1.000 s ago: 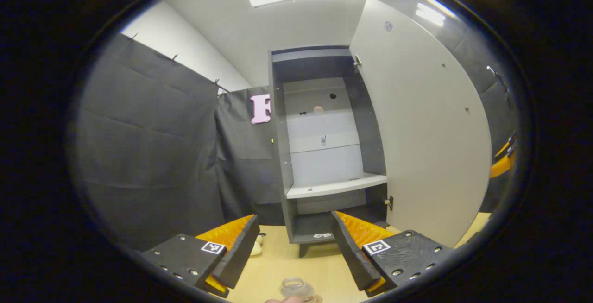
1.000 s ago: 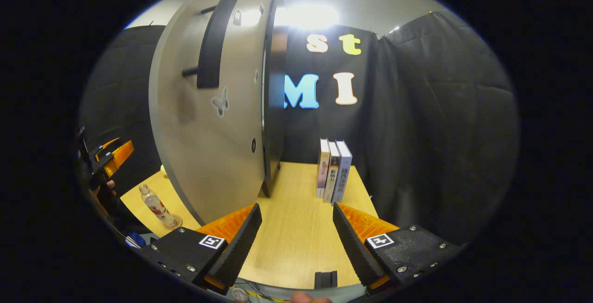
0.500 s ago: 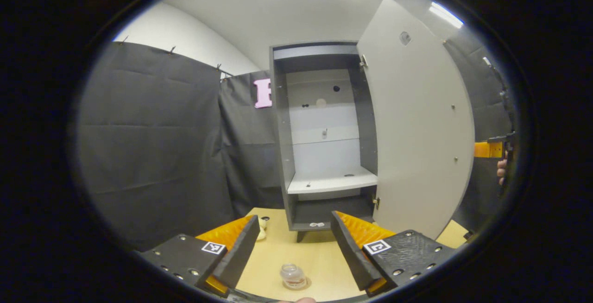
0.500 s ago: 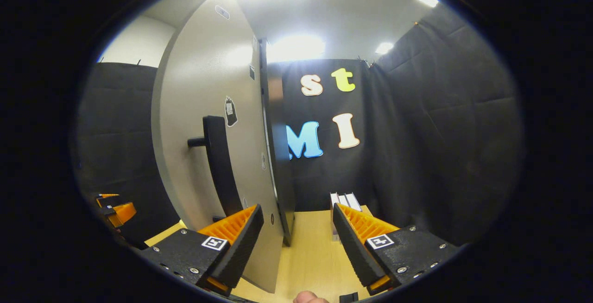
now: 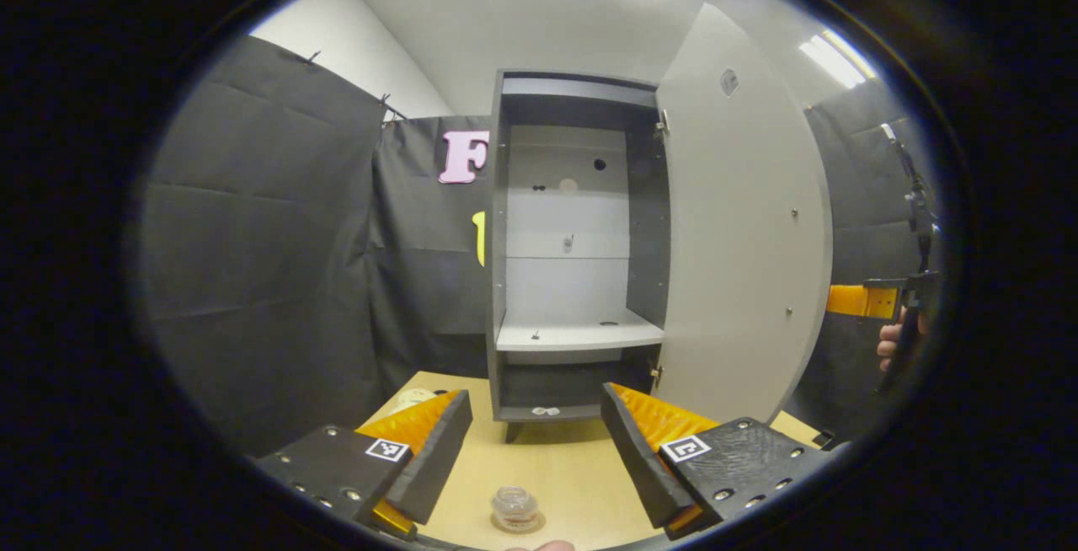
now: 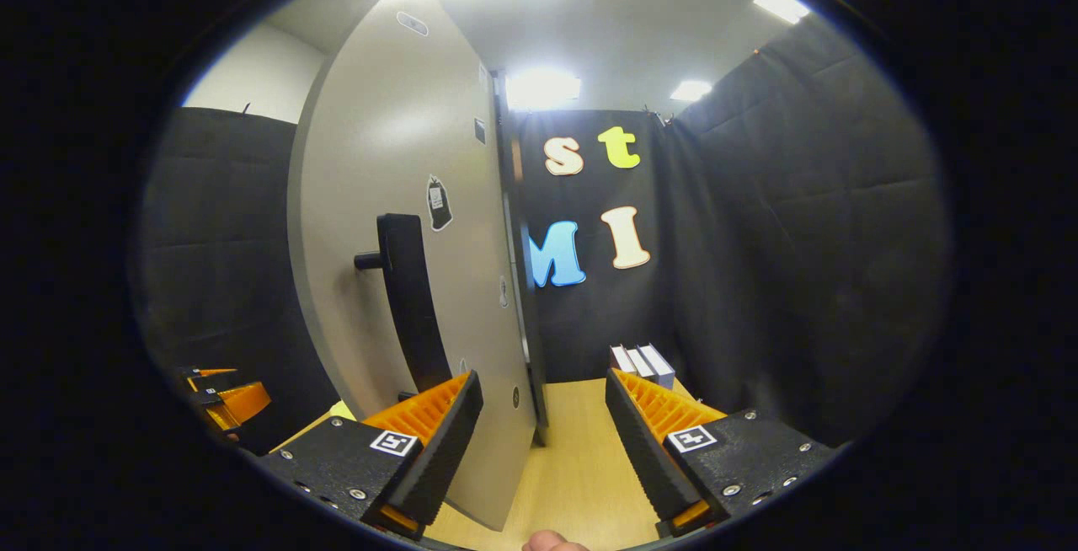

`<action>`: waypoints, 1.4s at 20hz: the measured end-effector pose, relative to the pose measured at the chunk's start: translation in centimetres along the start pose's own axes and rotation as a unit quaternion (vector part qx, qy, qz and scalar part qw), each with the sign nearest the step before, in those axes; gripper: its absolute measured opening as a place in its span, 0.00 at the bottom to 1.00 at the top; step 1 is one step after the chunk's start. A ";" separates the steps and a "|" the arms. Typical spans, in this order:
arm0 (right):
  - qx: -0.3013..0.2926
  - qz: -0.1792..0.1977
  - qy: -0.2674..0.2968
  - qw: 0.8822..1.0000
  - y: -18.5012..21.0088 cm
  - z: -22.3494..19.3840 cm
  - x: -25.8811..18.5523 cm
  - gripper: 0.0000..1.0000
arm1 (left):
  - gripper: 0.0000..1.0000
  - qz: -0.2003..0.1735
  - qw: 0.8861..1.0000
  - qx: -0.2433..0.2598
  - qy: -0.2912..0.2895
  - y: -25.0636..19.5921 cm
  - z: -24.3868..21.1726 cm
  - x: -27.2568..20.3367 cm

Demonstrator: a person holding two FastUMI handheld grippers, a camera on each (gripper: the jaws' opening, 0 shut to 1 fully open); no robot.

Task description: Open the cabinet door with the right hand, grasp the bottle in the cabinet with the left hand and place it on the coaster, then close the cabinet door with the right hand.

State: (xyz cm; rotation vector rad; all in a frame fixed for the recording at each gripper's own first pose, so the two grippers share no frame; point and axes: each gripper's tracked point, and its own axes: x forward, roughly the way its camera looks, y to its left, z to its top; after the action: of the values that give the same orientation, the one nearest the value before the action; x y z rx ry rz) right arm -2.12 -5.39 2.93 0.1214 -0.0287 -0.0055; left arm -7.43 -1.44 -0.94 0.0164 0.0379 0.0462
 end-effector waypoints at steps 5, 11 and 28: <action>0.005 0.012 0.007 1.000 5.4 -1.1 1.5 0.92 | 0.93 -0.005 1.000 0.024 0.002 3.8 -0.3 0.9; 0.028 0.031 0.005 0.999 8.6 -1.2 3.9 0.92 | 0.92 -0.006 1.000 0.012 0.000 4.0 0.2 2.1; 0.018 0.046 0.018 0.999 11.8 -1.4 7.2 0.94 | 0.89 -0.007 1.000 0.024 -0.015 3.4 3.5 5.6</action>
State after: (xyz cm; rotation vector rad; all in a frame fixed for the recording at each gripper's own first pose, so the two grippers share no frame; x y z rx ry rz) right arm 5.21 6.40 3.13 0.1571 0.0011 0.0881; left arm -1.85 2.17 2.36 0.0658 0.0090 0.0305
